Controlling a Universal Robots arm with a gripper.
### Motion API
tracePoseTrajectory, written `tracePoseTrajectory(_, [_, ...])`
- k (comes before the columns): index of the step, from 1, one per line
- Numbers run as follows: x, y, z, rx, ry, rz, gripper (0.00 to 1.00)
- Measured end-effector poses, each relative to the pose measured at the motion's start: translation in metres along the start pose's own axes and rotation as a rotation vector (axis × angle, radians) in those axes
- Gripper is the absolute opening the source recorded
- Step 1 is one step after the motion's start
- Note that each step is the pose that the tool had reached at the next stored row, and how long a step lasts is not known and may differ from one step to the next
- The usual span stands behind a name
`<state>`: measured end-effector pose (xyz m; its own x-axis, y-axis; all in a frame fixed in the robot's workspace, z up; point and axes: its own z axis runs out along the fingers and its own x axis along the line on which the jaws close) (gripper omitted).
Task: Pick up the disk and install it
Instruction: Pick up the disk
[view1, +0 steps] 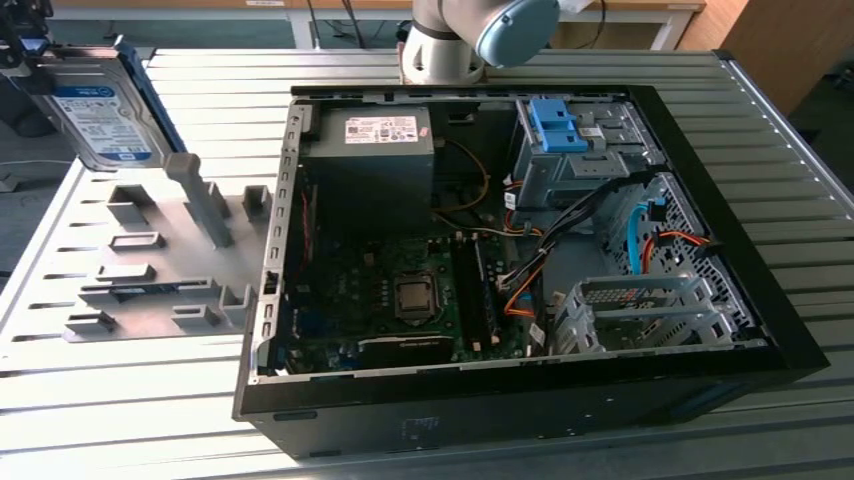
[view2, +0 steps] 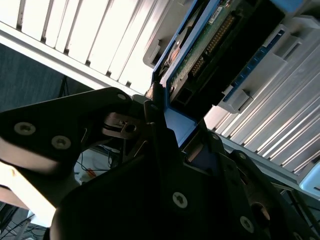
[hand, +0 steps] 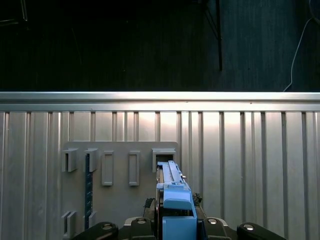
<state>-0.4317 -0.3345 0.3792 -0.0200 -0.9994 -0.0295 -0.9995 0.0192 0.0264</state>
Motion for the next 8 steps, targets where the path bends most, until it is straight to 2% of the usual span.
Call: tracePoseTrajectory(8, [-0.0001, 0.0001, -0.0032, 0.0001, 0.0000, 0.000, 0.37])
